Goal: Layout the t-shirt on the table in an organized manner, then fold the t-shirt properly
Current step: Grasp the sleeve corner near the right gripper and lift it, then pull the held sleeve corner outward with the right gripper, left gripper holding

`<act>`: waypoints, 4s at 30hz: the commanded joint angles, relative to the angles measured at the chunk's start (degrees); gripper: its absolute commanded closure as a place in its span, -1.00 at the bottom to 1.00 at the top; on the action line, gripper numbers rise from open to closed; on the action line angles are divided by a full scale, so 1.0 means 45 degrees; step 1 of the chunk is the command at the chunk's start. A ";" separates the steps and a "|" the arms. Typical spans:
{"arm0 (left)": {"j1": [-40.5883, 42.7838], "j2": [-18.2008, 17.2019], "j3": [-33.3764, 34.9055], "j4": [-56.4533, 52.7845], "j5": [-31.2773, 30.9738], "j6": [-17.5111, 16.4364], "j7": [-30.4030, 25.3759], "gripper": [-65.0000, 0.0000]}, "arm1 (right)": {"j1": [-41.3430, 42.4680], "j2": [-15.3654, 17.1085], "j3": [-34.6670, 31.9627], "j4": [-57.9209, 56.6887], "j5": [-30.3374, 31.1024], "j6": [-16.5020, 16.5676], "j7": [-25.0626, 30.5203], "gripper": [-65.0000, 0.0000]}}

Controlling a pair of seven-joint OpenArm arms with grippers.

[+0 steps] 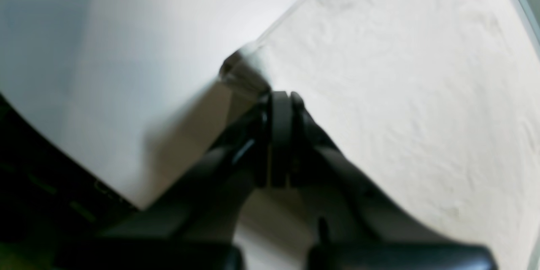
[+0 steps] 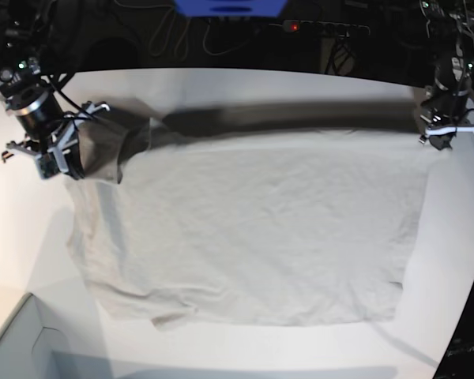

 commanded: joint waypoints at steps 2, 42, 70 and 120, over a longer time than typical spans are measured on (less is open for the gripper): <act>0.0038 -0.0137 -0.0039 0.0243 0.0001 -0.0089 -0.0204 1.00 | 0.0467 -0.0021 0.0020 0.0106 0.0215 0.0090 0.0106 1.00; -0.1036 -0.0098 0.0020 0.0067 0.0060 -0.0089 -0.0204 1.00 | 0.1971 0.0683 -0.1719 -0.2668 0.0196 0.0090 -0.1867 -0.08; -0.1056 -0.0098 0.0020 0.0067 0.0020 -0.0070 -0.0204 1.00 | 0.2850 0.0761 -0.3008 -0.4309 0.0196 0.0090 -0.1886 -0.07; -0.4748 -0.0176 0.0000 -0.1105 0.0138 -0.0050 0.2394 1.00 | 0.6777 0.0702 -0.1054 -0.5188 0.0215 0.0090 -0.1886 1.00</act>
